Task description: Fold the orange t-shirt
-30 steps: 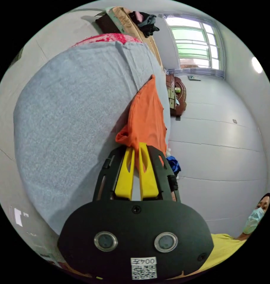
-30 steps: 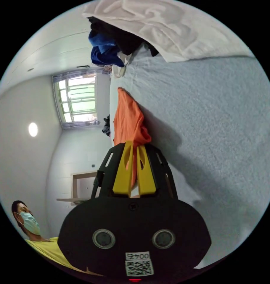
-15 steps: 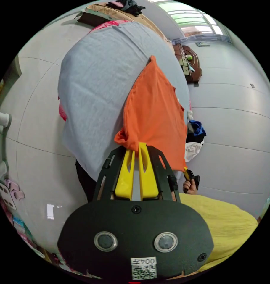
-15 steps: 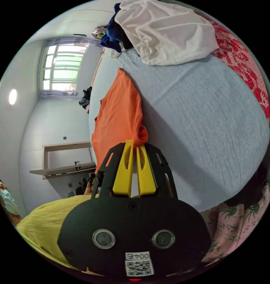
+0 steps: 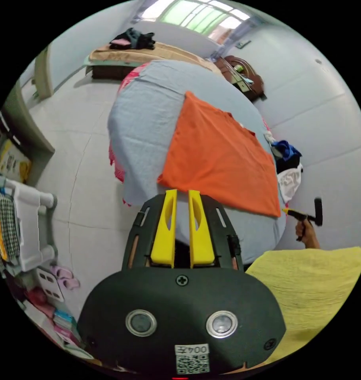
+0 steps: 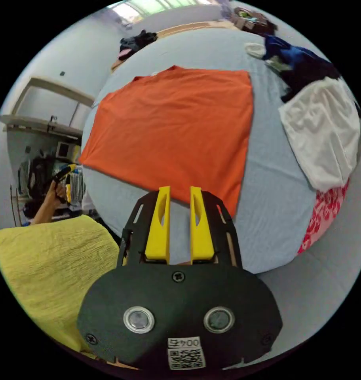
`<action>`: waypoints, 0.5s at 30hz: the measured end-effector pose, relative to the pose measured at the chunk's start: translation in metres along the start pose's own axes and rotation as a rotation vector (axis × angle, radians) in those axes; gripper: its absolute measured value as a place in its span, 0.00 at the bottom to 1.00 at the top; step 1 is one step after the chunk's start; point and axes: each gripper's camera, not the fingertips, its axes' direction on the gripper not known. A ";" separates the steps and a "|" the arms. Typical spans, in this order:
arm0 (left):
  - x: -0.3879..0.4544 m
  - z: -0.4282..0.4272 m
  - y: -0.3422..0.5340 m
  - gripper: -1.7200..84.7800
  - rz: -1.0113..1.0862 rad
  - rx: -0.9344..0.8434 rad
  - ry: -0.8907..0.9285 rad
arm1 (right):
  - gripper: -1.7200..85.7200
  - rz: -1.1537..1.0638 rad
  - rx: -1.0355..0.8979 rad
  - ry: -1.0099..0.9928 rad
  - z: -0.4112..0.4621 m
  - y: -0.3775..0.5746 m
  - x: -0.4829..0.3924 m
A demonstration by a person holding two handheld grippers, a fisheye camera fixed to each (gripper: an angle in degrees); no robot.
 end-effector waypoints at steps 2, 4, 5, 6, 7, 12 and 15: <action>0.033 0.019 0.003 0.05 0.071 -0.028 -0.019 | 0.12 -0.087 -0.098 0.050 0.023 -0.036 -0.038; 0.067 0.039 0.004 0.04 0.153 -0.063 -0.062 | 0.12 -0.133 -0.174 0.087 0.041 -0.057 -0.062; 0.089 0.052 0.003 0.04 0.215 -0.091 -0.096 | 0.12 -0.157 -0.218 0.126 0.051 -0.069 -0.077; 0.110 0.065 0.001 0.05 0.277 -0.120 -0.140 | 0.12 -0.169 -0.238 0.144 0.056 -0.074 -0.083; 0.121 0.071 0.000 0.05 0.307 -0.132 -0.164 | 0.12 -0.191 -0.278 0.178 0.065 -0.083 -0.096; 0.188 0.123 -0.012 0.05 0.492 -0.232 -0.297 | 0.11 -0.243 -0.369 0.276 0.079 -0.113 -0.138; 0.211 0.155 -0.008 0.05 0.558 -0.312 -0.377 | 0.11 -0.285 -0.415 0.345 0.089 -0.126 -0.164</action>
